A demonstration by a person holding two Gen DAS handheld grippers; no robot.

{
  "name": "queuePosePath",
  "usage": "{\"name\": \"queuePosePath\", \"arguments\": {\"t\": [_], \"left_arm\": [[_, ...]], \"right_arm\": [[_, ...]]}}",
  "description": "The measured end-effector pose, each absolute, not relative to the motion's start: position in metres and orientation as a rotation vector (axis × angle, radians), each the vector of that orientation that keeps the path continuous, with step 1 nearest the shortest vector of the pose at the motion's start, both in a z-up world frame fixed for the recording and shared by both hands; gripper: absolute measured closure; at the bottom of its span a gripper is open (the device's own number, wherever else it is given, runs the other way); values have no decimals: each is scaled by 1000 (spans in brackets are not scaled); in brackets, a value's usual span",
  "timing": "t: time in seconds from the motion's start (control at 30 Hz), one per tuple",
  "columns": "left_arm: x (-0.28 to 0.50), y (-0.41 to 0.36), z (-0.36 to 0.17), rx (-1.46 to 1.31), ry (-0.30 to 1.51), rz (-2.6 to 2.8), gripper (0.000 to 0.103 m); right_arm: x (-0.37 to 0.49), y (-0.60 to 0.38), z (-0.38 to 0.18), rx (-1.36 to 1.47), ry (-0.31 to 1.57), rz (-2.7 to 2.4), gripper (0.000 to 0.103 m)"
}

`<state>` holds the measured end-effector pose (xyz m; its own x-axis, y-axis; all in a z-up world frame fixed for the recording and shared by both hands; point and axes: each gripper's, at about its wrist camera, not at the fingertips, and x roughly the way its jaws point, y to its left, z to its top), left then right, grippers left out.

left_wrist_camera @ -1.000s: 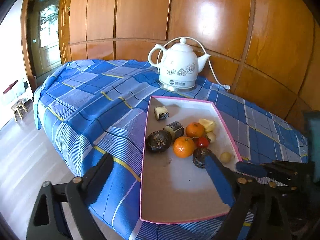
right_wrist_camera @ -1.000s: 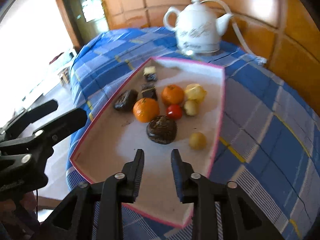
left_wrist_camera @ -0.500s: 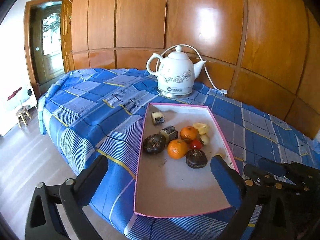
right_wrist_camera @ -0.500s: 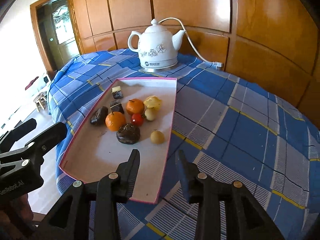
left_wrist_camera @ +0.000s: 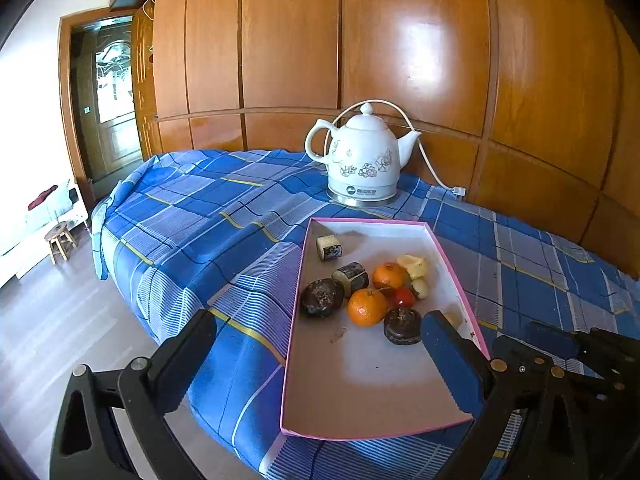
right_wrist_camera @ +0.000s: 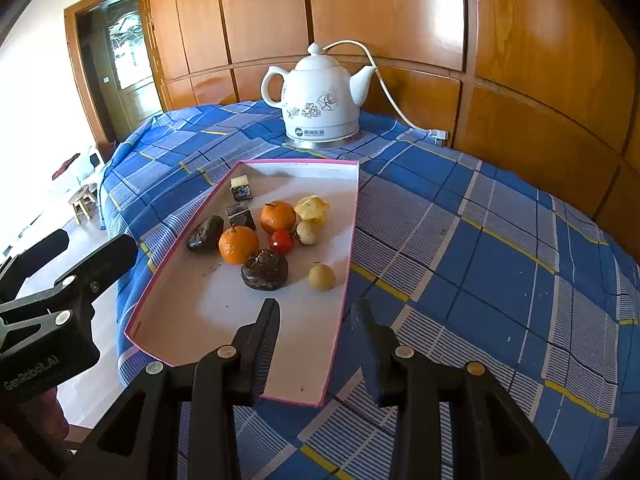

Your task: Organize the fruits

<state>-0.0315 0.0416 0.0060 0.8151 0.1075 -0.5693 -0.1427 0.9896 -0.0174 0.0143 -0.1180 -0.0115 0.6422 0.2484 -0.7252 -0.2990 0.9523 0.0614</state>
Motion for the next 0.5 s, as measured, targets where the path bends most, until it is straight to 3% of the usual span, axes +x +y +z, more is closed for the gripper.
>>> {"name": "queuePosePath", "arguments": {"t": [0.5], "left_arm": [[-33,46,7,-72,599,142,0]], "right_arm": [[13,-115,-12,-74,815,318,66]]}}
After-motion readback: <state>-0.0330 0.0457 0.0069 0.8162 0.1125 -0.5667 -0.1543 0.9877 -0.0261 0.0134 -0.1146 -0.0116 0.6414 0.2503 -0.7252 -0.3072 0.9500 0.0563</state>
